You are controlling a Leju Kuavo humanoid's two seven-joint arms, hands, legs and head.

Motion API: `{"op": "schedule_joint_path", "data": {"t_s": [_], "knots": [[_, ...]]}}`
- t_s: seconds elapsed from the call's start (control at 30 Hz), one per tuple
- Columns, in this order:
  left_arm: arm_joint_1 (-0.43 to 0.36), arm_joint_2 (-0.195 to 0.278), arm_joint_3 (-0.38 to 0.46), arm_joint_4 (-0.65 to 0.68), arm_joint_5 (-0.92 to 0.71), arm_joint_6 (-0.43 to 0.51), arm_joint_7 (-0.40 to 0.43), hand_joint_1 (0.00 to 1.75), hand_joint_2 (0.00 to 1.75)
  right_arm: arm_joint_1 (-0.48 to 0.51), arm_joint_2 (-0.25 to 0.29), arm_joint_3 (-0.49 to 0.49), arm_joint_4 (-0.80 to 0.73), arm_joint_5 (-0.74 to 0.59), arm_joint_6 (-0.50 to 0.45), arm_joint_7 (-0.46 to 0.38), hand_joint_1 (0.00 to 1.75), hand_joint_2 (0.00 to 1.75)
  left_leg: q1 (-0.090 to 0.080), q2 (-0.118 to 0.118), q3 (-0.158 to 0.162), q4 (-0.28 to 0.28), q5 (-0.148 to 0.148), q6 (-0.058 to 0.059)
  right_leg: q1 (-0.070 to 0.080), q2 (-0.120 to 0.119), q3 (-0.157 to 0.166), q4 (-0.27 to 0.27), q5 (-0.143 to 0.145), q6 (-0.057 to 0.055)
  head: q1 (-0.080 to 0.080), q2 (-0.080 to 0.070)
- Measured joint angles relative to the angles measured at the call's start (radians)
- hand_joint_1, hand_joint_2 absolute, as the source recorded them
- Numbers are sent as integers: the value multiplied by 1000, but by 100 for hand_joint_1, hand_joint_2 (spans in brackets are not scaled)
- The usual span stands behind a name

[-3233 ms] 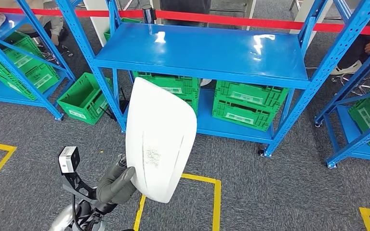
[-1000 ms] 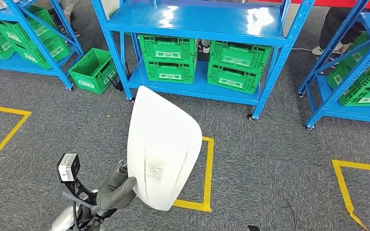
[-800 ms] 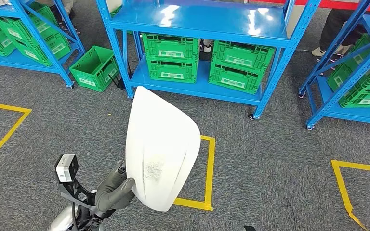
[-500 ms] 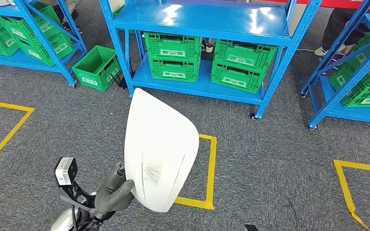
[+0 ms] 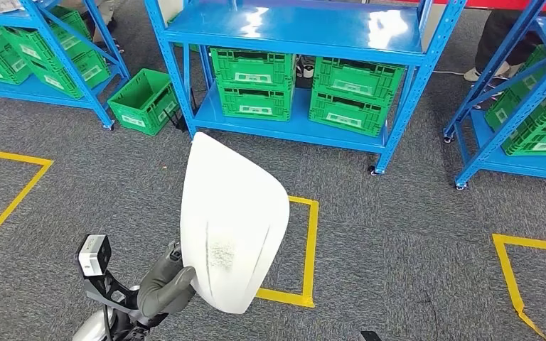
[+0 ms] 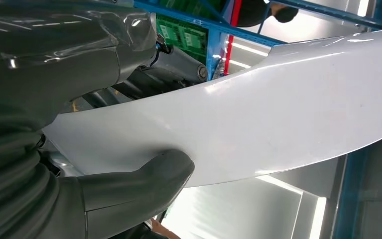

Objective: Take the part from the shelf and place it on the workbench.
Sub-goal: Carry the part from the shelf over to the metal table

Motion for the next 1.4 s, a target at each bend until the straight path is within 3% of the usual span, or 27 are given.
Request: {"op": "schedule_joint_path", "data": {"t_s": [0.03,0.1,0.17,0.2,0.27,0.33,0.37,0.43,0.47,0.53,0.6,0.67,0.7,0.77,0.83,0.87,0.9,0.97,1.03,1.07,1.13,1.2,1.27,1.33,1.37,1.4], "knots": [[-1,-1,1,0,-3,-3,-3,175,175,0,2,2,0,4,0,4,0,0,-5,5,5,-17,0,4,1,-6,-1,0,2,3,0,0],[-2,-3,3,-1,-7,-9,-8,175,175,-3,4,4,0,11,1,8,0,0,-7,-10,2,-26,8,15,2,-20,-3,-5,5,12,0,0],[-3,-7,4,-2,-13,-13,-11,175,175,-8,5,6,-1,19,3,11,0,0,-3,-24,6,-47,26,28,3,-17,-16,20,-13,14,1,0],[-4,-10,4,-2,-16,-14,-12,175,175,-10,5,7,-1,23,3,13,0,0,-1,-31,7,-57,35,32,4,-10,-35,63,-36,10,2,0],[-5,-15,3,-2,-23,-15,-13,175,175,-13,2,9,-1,28,3,18,0,0,-3,-46,-1,-59,44,36,3,6,-94,197,-97,1,2,0],[-3,-16,3,-2,-27,-19,-14,175,175,-13,-1,10,-1,35,7,23,0,0,-5,-64,-8,-58,48,35,3,10,-127,279,-122,6,2,0],[-3,-16,2,-2,-30,-20,-15,175,175,-13,-2,11,-1,40,10,25,0,0,-5,-74,-10,-56,50,34,2,12,-117,264,-112,15,2,0],[-4,-18,2,-2,-35,-22,-21,175,175,-17,-5,12,-1,47,17,26,0,0,-4,-93,-15,-45,49,29,-4,30,-48,136,-62,33,2,0],[-4,-18,2,-2,-38,-22,-24,175,175,-19,-6,12,-1,51,20,27,0,0,-5,-103,-22,-35,46,25,-7,46,-15,71,-41,35,2,0],[-5,-19,1,-2,-43,-22,-29,175,175,-22,-6,13,-1,56,25,31,0,0,-7,-118,-38,-18,43,14,-7,65,15,6,-26,27,1,0],[-5,-19,1,-2,-47,-23,-30,175,175,-22,-5,14,-1,59,31,36,0,0,-4,-130,-48,-14,46,4,-6,52,14,4,-23,14,0,0],[-6,-19,0,-2,-48,-25,-31,175,175,-22,-5,14,-1,62,36,37,0,0,-2,-111,-60,8,32,-7,-10,37,14,2,-18,4,-1,0],[-8,-19,0,-2,-48,-26,-31,175,175,-23,-5,14,-1,64,37,37,0,0,0,-91,-77,45,8,-13,-13,29,14,1,-17,-1,-3,0],[-12,-19,0,-2,-50,-27,-32,175,175,-21,-6,14,0,71,38,38,0,0,7,-54,-135,172,-56,-27,-11,10,13,1,-17,-6,-5,0],[-12,-19,-2,0,-53,-27,-33,175,175,-20,-6,14,0,77,41,39,0,0,14,-43,-181,269,-87,-35,-10,-10,11,1,-18,-6,-5,0],[-13,-19,-3,1,-54,-27,-33,175,175,-20,-6,14,0,79,42,40,0,0,16,-41,-178,265,-76,-36,-9,-20,11,1,-18,-6,-5,0],[-13,-19,-4,2,-55,-27,-34,175,175,-21,-6,14,0,80,43,41,0,0,17,-35,-153,220,-50,-33,-9,-29,12,1,-18,-5,-5,0],[-17,-19,-4,2,-55,-27,-34,175,175,-22,-5,14,-1,82,45,42,0,0,10,2,-75,76,6,-20,-6,-47,14,1,-19,-4,-5,0],[-23,-20,-4,3,-55,-27,-36,175,175,-21,-4,14,-1,83,47,43,0,0,0,30,-33,-8,25,-6,-1,-65,14,0,-20,1,-5,0],[-25,-20,-4,3,-55,-27,-36,175,175,-21,-4,14,-1,83,47,44,0,0,-4,27,-33,-15,23,-2,0,-75,15,-2,-20,6,-5,0],[-25,-20,-4,3,-55,-28,-38,175,175,-22,-5,14,-1,84,48,45,0,0,-4,4,-31,-27,32,8,-1,-87,20,-6,-21,16,-5,0],[-28,-22,-4,3,-55,-28,-39,175,175,-23,-7,14,-1,84,49,45,0,0,1,-20,-23,-45,47,20,-2,-51,2,34,-46,17,-2,0],[-30,-26,-5,3,-55,-28,-40,175,175,-20,-10,15,-1,84,49,45,0,0,2,-44,-21,-52,54,26,-3,-2,-57,158,-101,9,1,0],[-29,-28,-6,5,-55,-28,-40,175,175,-14,-11,15,-1,84,49,45,0,0,-1,-72,-24,-50,55,27,-3,13,-114,269,-135,9,3,0],[-28,-28,-6,6,-55,-28,-40,175,175,-12,-12,15,-1,84,49,45,0,0,-2,-86,-24,-48,55,27,-3,14,-120,276,-130,15,3,0],[-28,-28,-7,6,-55,-28,-40,175,175,-12,-13,15,-1,84,49,45,0,0,-2,-100,-24,-45,54,26,-4,16,-105,239,-108,23,3,0]]}}
